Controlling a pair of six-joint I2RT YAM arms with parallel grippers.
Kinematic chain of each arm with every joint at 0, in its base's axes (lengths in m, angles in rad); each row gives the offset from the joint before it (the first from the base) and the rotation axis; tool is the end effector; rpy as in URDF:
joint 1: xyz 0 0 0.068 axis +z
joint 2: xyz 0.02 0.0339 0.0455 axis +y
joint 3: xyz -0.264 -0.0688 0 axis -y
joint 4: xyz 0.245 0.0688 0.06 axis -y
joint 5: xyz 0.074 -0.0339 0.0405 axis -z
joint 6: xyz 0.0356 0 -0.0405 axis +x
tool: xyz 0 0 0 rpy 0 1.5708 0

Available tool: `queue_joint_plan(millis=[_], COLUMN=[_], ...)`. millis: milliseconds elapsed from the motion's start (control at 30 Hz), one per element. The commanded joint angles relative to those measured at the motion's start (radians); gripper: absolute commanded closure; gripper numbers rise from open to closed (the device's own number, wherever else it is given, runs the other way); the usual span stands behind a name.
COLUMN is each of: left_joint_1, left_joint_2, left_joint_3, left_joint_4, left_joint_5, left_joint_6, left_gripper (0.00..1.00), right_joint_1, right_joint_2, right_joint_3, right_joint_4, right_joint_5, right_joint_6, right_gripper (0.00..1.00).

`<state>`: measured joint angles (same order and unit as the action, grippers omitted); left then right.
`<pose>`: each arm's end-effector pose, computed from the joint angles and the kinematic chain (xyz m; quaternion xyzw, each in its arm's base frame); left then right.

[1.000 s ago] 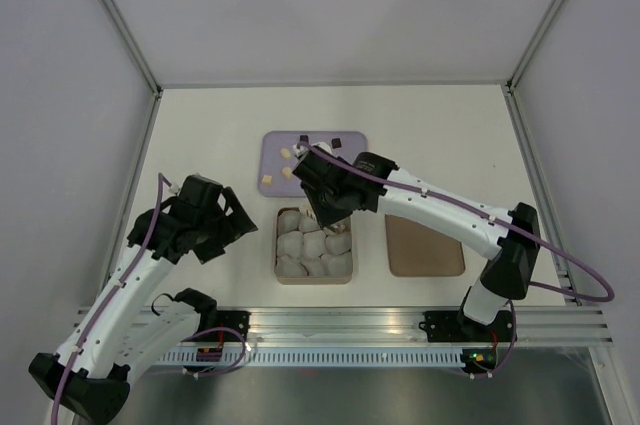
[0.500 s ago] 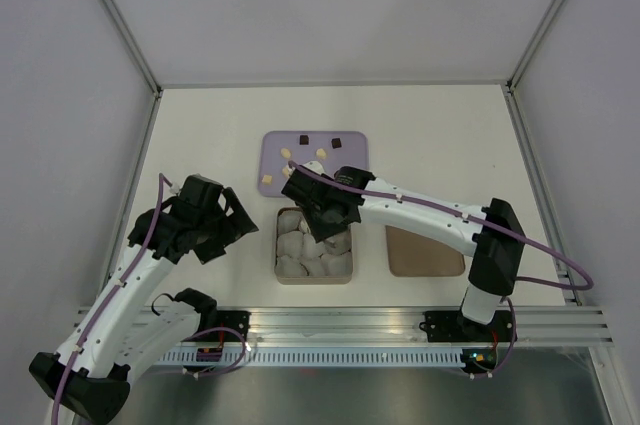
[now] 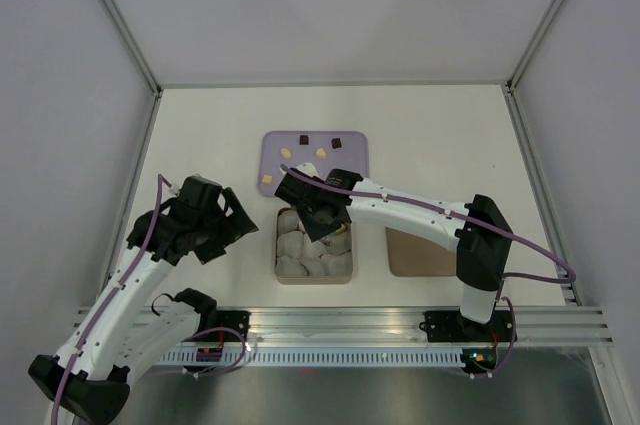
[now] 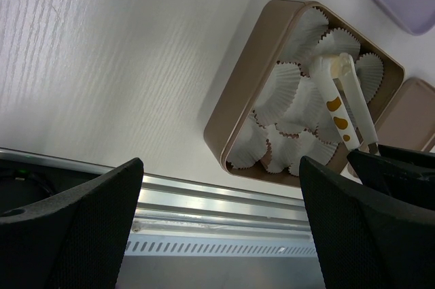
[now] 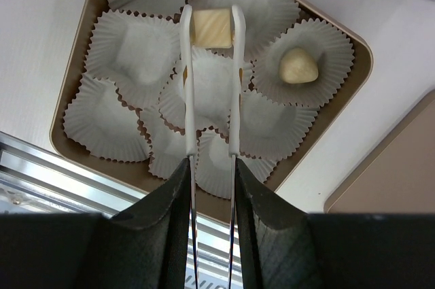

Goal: Pack the chocolate

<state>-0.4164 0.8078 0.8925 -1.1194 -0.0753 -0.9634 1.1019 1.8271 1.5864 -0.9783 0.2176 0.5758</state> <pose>0.1223 -0.0512 0.2907 -0.2699 0.9251 -0.1405 0.2272 0.1771 0.3325 0.2666 -0.2362 0.9500 0.0580 0.1958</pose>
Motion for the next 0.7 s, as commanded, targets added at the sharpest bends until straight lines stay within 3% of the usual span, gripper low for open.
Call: queue_joint_plan(millis=[0,667], left_joint_1=[0.004,0.004], left_joint_2=[-0.012,-0.006], left_joint_3=[-0.007,-0.013], left_joint_4=[0.029,0.029], left_joint_5=[0.014,0.009], left_joint_6=[-0.001,-0.005], left_gripper=[0.0,0.0], right_joint_1=[-0.002,-0.045], right_joint_2=[-0.011,-0.026], right_joint_3=[0.02,-0.072], right_joint_4=[0.043,0.089], right_joint_5=[0.026,0.019], right_joint_6=[0.009,0.013], right_gripper=[0.77,0.77])
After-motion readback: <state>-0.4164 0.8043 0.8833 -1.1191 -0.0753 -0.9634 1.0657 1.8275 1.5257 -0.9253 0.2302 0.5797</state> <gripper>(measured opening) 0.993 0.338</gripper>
